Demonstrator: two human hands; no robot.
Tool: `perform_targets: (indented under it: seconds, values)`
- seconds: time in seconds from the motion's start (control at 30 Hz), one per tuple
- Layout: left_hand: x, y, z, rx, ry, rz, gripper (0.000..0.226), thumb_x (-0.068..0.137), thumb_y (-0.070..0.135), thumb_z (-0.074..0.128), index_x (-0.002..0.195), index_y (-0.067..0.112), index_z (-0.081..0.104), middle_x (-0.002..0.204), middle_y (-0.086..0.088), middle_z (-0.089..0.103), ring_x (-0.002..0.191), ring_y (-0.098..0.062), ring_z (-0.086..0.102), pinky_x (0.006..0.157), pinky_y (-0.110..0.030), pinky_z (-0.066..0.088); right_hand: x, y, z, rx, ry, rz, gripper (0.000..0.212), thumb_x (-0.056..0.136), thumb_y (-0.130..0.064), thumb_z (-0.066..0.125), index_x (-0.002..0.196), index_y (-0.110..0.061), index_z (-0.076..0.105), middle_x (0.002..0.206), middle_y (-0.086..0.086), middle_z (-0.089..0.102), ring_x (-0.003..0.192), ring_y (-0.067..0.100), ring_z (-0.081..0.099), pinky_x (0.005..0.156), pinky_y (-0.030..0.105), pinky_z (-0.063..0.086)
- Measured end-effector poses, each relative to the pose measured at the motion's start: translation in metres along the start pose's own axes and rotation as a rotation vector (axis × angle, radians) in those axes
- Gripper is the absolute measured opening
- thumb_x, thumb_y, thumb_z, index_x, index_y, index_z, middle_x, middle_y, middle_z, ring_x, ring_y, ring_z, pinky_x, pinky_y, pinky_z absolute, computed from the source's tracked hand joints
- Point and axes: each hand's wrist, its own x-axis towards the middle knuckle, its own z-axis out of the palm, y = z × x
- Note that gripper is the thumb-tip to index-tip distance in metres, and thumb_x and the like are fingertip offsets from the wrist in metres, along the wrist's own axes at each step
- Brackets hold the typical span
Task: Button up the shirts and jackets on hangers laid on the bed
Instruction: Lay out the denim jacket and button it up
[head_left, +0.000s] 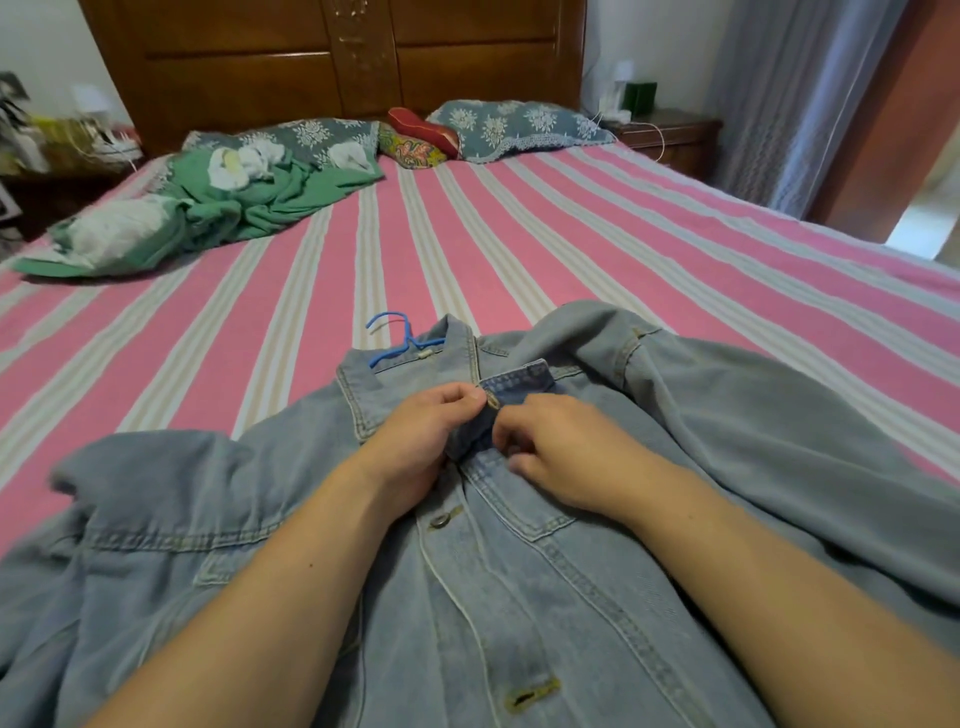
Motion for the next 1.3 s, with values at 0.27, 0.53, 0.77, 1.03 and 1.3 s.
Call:
perform_targets:
  seconds: [0.27,0.53,0.77,1.03,1.3]
  values:
    - [0.003,0.000,0.008,0.063,0.145,-0.022,0.020,0.103,0.018,0.056,0.093,0.006,0.069,0.096,-0.023,0.065,0.093,-0.033,0.060,0.102,-0.059,0.046,-0.002,0.014,-0.011,0.036,-0.092,-0.075,0.036,0.083,0.005,0.060,0.101,-0.024,0.072,0.096,-0.005,0.058,0.094,0.017,0.056,0.087,0.036,0.048]
    - [0.003,0.000,0.004,0.038,0.127,-0.023,0.022,0.104,0.015,0.053,0.109,-0.003,0.066,0.100,-0.028,0.065,0.094,-0.035,0.060,0.100,-0.059,0.047,0.001,0.024,0.007,0.088,0.076,-0.084,0.023,0.081,-0.005,0.076,0.092,-0.025,0.071,0.099,-0.009,0.045,0.094,0.016,0.046,0.084,0.034,0.046]
    - [0.002,0.000,0.005,0.031,0.140,-0.033,0.022,0.103,0.014,0.053,0.105,-0.001,0.069,0.097,-0.024,0.071,0.090,-0.031,0.066,0.091,-0.046,0.054,0.000,0.024,-0.014,0.137,0.048,-0.061,0.015,0.092,-0.027,0.067,0.091,-0.037,0.056,0.095,-0.016,0.061,0.094,0.011,0.054,0.092,0.041,0.046]
    - [-0.001,0.001,0.008,0.097,0.031,0.032,0.027,0.104,0.016,0.053,0.082,0.015,0.069,0.075,-0.001,0.070,0.072,-0.013,0.065,0.070,-0.026,0.052,-0.004,0.011,-0.014,0.290,0.207,0.072,0.002,0.095,-0.029,0.065,0.096,-0.027,0.066,0.092,-0.012,0.071,0.089,0.007,0.065,0.085,0.040,0.052]
    - [-0.009,-0.003,0.011,0.024,0.031,0.119,0.013,0.095,0.014,0.066,0.091,0.009,0.077,0.098,-0.016,0.073,0.091,-0.023,0.065,0.093,-0.038,0.051,-0.009,-0.007,-0.015,0.448,0.257,0.302,0.007,0.098,-0.021,0.060,0.091,-0.018,0.060,0.084,0.000,0.069,0.084,0.012,0.062,0.075,0.031,0.045]
